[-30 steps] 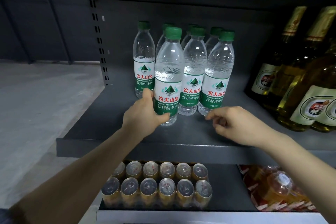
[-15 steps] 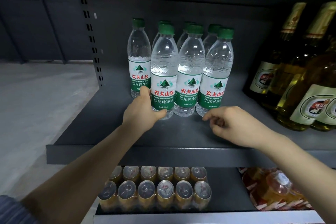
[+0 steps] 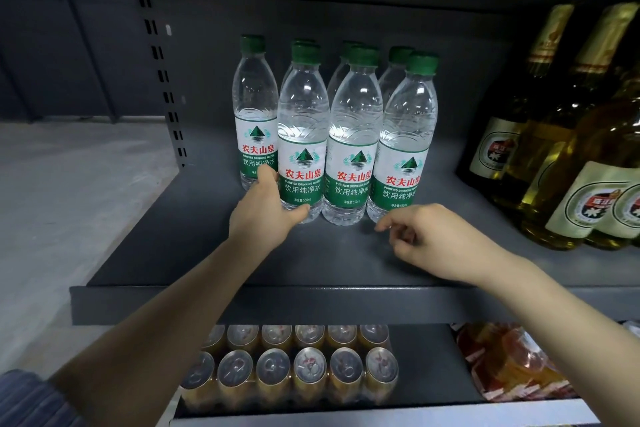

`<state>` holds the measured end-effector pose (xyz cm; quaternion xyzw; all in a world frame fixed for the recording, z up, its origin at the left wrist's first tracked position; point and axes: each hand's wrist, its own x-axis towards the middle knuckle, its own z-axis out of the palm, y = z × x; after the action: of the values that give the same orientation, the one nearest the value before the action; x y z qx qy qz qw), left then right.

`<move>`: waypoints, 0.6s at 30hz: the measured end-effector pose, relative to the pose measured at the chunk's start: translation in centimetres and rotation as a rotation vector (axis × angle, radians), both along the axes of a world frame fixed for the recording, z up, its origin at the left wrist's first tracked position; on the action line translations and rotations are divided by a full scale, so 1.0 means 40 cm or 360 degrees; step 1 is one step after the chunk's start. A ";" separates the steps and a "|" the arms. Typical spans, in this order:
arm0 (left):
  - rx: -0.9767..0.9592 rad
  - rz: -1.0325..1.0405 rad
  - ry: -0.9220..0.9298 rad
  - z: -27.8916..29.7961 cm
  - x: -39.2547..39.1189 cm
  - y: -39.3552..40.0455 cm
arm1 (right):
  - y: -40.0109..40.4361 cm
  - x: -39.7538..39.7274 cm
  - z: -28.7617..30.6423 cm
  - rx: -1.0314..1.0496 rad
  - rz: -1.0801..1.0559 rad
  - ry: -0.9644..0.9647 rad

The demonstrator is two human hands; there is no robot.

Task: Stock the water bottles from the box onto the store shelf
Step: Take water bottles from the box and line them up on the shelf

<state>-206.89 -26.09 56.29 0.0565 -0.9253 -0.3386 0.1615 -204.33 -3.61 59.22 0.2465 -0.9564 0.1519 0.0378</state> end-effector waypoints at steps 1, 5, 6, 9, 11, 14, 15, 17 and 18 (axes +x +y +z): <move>-0.0037 0.0019 -0.0013 0.001 0.002 0.000 | 0.000 0.000 0.000 0.0002 0.0003 -0.0001; -0.0161 0.0069 -0.0045 0.005 0.020 -0.001 | -0.001 0.005 0.002 0.0005 0.0023 0.0006; -0.0182 0.0071 -0.0055 0.005 0.027 -0.002 | -0.001 0.007 0.003 0.0000 0.0028 0.0010; -0.0264 0.0058 -0.0082 0.007 0.052 0.000 | 0.002 0.016 0.007 -0.0022 0.0043 0.0011; -0.0314 0.0034 -0.0081 0.011 0.074 0.006 | 0.007 0.026 0.009 -0.0031 0.0066 0.0012; -0.0375 -0.0019 -0.0077 0.020 0.110 0.027 | 0.019 0.044 0.013 -0.0029 0.0088 0.0025; -0.0401 -0.0040 -0.0082 0.024 0.123 0.038 | 0.025 0.051 0.015 -0.0031 0.0092 0.0031; -0.0445 -0.0083 -0.0092 0.033 0.150 0.061 | 0.038 0.068 0.019 -0.0031 0.0098 0.0030; -0.0463 -0.0100 -0.0092 0.036 0.163 0.073 | 0.046 0.078 0.021 -0.0027 0.0100 0.0026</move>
<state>-200.38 -23.15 57.75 0.0131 -0.9701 -0.2042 0.1307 -201.22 -1.77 60.05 0.2772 -0.9466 0.1591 0.0428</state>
